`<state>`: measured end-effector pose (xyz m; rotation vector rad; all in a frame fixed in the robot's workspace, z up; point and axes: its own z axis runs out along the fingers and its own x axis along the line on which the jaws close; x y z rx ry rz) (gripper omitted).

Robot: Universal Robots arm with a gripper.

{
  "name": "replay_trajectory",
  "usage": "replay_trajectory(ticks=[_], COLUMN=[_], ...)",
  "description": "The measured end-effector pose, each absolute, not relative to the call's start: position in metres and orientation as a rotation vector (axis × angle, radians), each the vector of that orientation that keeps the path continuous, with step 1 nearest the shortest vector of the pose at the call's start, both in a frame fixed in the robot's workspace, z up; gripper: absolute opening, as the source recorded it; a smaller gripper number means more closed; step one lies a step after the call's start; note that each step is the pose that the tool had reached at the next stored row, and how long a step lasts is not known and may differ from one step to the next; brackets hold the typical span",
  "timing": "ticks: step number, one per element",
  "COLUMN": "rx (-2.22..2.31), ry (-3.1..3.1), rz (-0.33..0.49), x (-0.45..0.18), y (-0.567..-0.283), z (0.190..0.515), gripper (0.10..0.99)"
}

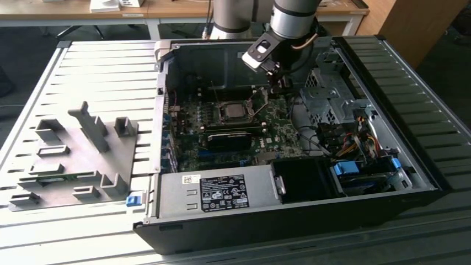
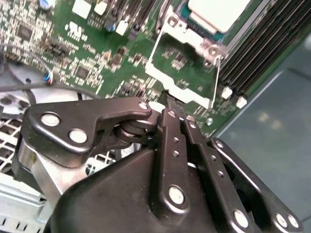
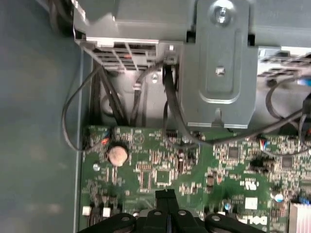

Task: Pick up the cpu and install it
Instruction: 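Close the cpu cover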

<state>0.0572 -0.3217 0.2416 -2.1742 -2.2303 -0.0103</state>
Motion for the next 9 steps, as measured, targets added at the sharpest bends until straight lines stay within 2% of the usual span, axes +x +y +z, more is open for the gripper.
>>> replay_trajectory(ticks=[9], rx=[-2.174], ry=[-2.23], rz=[-0.01], x=[0.038], y=[-0.322], z=[0.241], gripper=[0.106])
